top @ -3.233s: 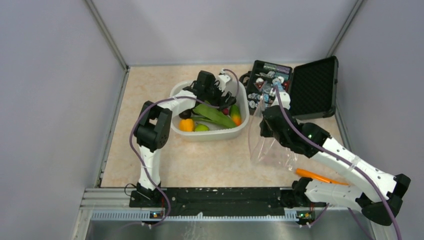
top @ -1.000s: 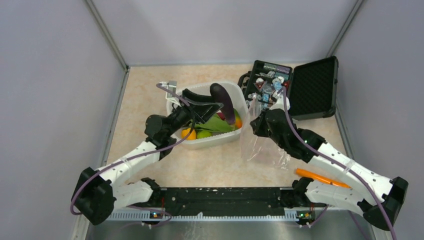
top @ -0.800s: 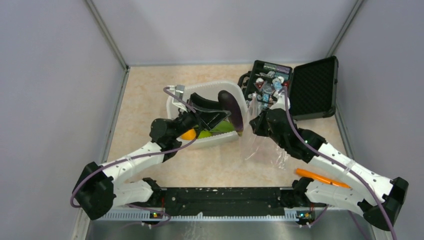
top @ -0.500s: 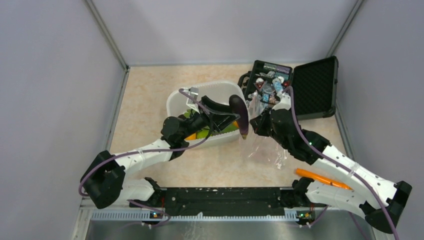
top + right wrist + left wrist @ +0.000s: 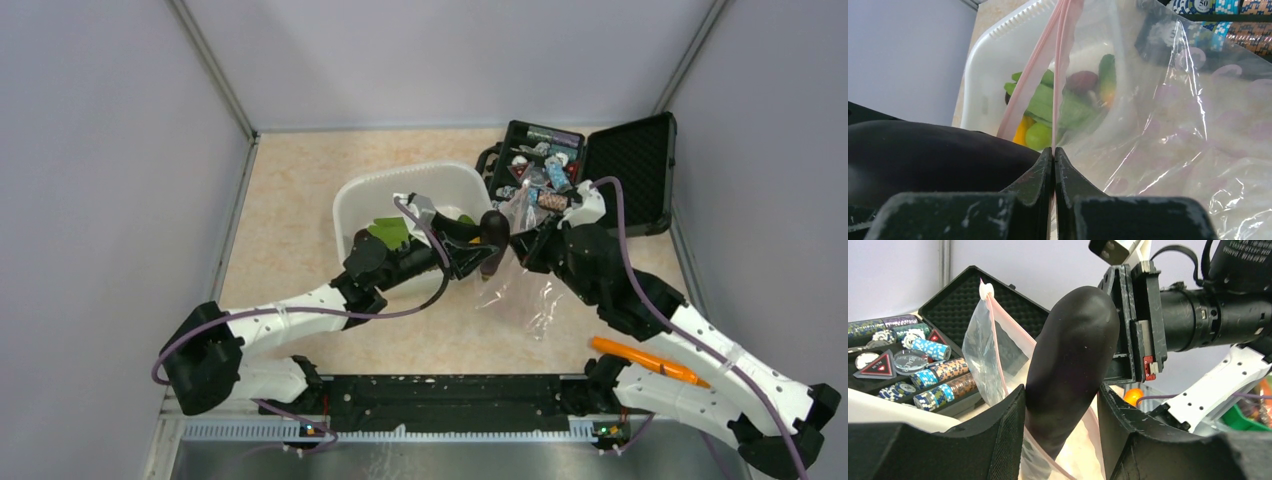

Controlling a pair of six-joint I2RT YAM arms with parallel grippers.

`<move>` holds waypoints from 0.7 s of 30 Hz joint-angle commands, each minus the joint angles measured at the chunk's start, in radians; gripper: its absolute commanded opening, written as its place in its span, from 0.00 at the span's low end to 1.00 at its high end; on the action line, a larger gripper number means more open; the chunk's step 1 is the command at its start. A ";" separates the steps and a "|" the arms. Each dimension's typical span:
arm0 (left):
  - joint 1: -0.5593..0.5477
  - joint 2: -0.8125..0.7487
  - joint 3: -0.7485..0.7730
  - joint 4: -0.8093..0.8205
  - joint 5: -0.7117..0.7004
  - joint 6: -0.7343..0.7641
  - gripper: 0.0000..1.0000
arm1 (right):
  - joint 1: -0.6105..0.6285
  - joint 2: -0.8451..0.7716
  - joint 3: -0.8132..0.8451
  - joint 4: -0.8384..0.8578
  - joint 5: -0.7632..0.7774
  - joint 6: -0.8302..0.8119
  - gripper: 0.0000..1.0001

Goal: Place the food in the zip-top bag and seal the zipper
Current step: Place the fake vegetable in the zipper food storage bag.

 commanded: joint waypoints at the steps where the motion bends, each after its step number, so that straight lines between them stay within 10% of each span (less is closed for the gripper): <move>1: -0.035 -0.025 0.079 -0.093 -0.057 0.176 0.55 | -0.010 -0.025 0.054 0.007 0.010 0.010 0.00; 21: -0.037 -0.101 0.153 -0.360 -0.163 0.218 0.84 | -0.010 -0.052 0.108 -0.040 0.052 -0.070 0.00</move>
